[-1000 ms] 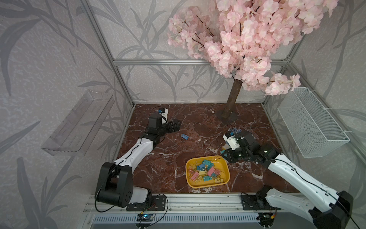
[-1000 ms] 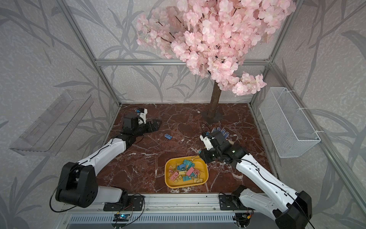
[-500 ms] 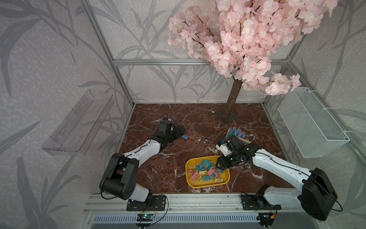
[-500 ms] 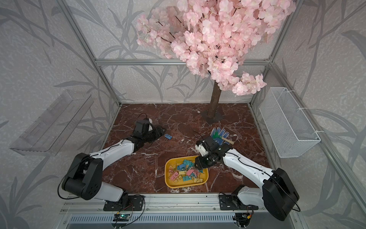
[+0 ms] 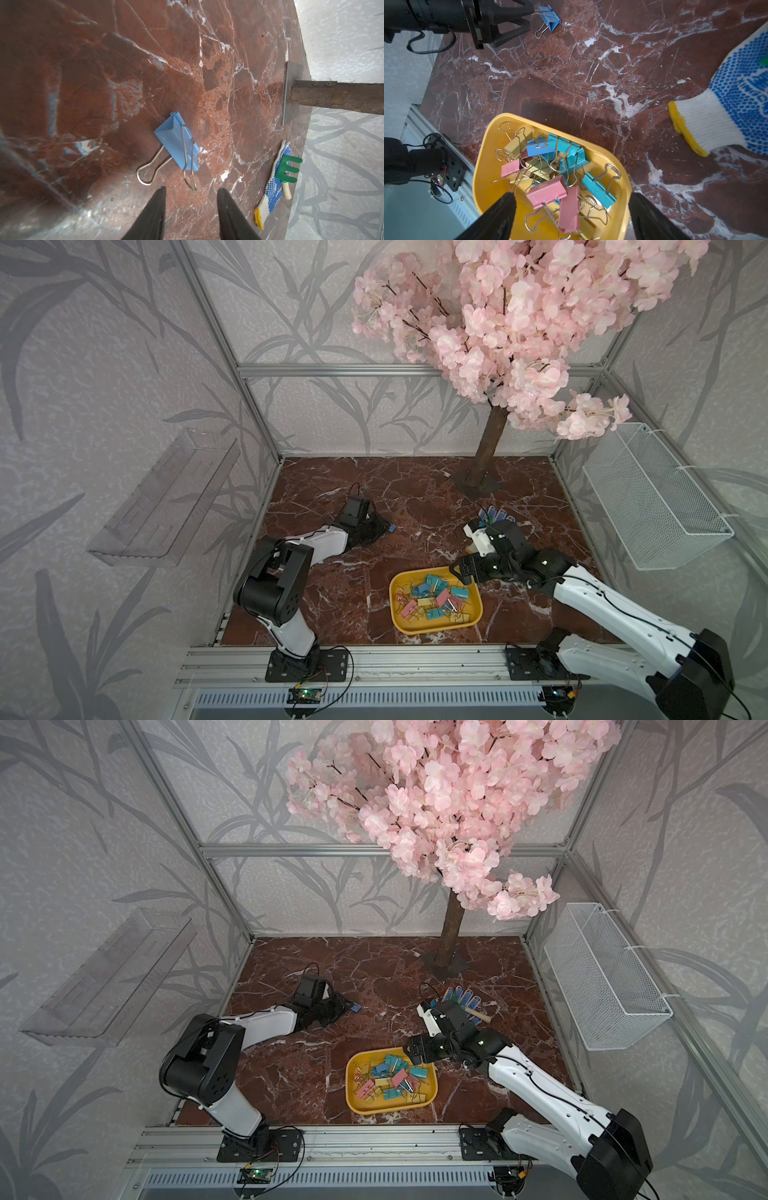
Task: Put the binder clips in the storage box
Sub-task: Place the binder clip in the storage box, then pick up the binder clip at the center of the board.
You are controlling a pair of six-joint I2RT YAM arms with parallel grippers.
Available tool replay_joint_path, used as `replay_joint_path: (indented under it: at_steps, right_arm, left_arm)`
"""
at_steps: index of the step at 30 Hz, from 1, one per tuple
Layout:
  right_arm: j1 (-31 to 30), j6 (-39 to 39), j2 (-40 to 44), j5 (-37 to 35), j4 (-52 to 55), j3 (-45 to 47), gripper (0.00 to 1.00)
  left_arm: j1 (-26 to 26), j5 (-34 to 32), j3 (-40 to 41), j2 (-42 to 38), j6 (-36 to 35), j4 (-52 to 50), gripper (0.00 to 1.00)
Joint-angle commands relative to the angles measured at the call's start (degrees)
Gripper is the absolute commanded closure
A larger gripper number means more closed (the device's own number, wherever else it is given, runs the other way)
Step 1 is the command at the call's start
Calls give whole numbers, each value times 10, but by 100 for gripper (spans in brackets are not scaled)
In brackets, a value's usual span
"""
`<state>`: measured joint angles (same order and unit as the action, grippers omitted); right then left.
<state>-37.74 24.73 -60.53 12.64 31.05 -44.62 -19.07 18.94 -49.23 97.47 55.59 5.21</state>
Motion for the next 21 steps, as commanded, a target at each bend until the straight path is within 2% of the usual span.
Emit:
replay_joint_path:
  at_steps: [1, 7, 9, 10, 13, 16, 18, 21]
  right_arm:
    - [-1, 13, 0, -3, -9, -18, 6]
    - [-1, 23, 8, -6, -16, -27, 4]
    - [-1, 26, 9, -4, -17, -31, 4]
    - [0, 28, 10, -4, -17, -35, 4]
    - [-1, 28, 13, -5, -15, -40, 3]
    - [-1, 29, 15, -6, -14, -41, 3]
    - [0, 29, 16, -8, -13, -41, 3]
    - [0, 30, 18, -15, -15, -39, 3]
  left_arm:
    - [-3, -10, -21, 9, 4, 13, 68]
    - [-3, -22, -36, 24, -13, 3, 85]
    - [-2, -27, -39, 28, -15, 0, 88]
    - [-2, -27, -41, 31, -15, -1, 87]
    - [-2, -28, -54, 43, -16, -10, 77]
    - [-2, -36, -64, 54, -22, -14, 73]
    - [-2, -38, -77, 62, -31, -26, 78]
    - [-2, -38, -89, 69, -43, -42, 91]
